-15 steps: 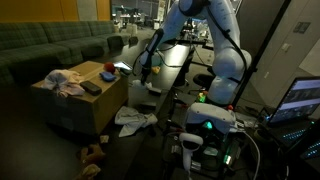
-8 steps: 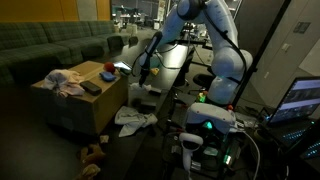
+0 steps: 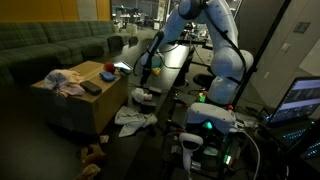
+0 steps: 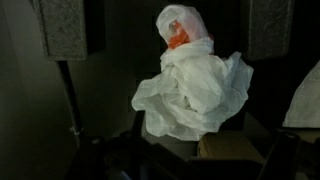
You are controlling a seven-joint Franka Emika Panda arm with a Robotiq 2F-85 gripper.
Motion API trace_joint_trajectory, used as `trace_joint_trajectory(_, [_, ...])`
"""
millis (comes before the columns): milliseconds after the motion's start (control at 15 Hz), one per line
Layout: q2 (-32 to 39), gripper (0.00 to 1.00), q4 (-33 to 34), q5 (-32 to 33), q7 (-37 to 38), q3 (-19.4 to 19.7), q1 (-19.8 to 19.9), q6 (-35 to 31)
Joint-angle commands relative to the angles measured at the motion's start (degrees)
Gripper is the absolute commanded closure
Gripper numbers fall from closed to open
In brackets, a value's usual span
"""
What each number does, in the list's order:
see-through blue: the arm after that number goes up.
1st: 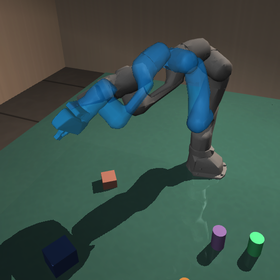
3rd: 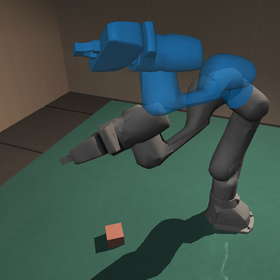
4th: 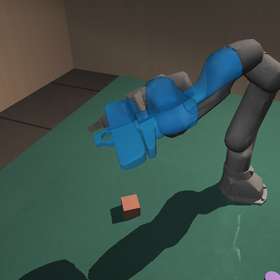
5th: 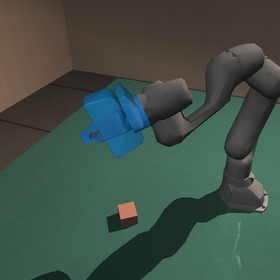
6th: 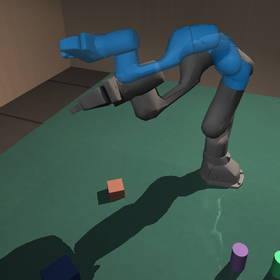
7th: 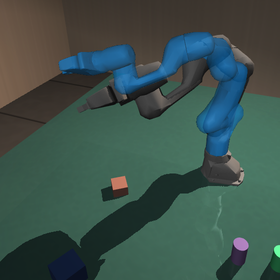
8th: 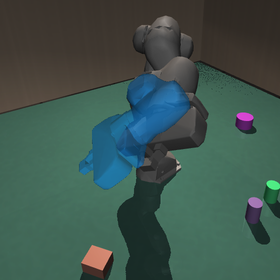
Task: Pick up all the objects that are on the box and put them on the table, then pick up the objects that are on the table and put them on the box
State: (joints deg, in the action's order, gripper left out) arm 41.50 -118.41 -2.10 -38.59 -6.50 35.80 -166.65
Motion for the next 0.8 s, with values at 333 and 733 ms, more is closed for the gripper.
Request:
trace_joint_trajectory(333, [-5.43,0.0,-13.28,2.03,-3.42,-2.77,4.35,-3.99])
trace_joint_trajectory(733, [-2.71,0.0,-18.4,2.48,-0.68,-5.02,5.95,-12.73])
